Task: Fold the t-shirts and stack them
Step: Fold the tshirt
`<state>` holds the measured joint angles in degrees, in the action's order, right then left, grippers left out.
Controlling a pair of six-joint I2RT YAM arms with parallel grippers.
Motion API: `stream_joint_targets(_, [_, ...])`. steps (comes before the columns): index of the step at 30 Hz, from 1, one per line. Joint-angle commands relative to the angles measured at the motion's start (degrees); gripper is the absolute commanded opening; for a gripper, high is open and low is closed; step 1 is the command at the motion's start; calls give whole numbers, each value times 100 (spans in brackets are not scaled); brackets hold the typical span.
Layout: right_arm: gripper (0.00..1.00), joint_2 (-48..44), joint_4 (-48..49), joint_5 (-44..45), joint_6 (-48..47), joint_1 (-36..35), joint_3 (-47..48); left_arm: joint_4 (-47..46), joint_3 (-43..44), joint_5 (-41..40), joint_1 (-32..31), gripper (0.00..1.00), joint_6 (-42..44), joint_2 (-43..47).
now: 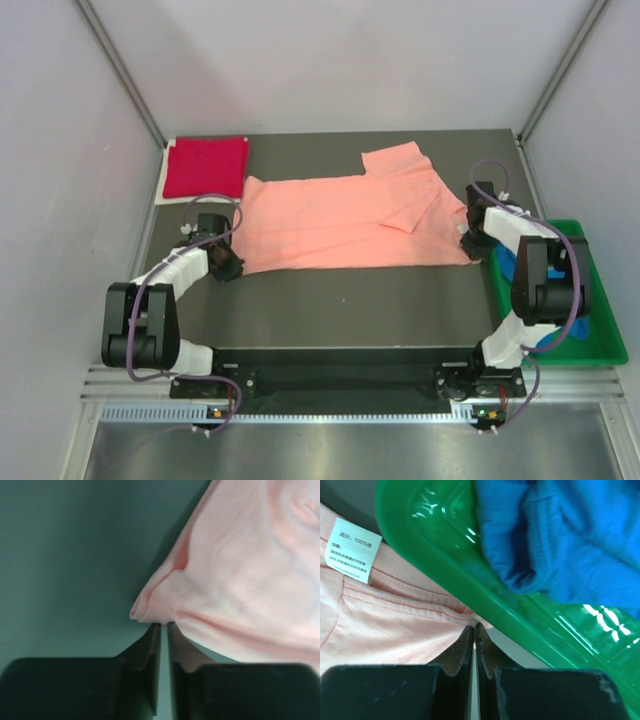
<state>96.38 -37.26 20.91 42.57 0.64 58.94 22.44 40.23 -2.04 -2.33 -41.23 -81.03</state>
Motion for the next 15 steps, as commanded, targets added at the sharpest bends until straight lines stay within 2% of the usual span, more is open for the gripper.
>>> stream_joint_targets(1, [0,-478,43,642,-169,111,-119,41,275,-674,-13,12,71,-114])
stream_joint_targets(4, [0,-733,156,731,-327,129,-330,208,389,-938,-13,0,142,-176])
stream_joint_targets(15, [0,-1218,499,292,-451,129,-839,595,530,-1299,-13,0,239,-413])
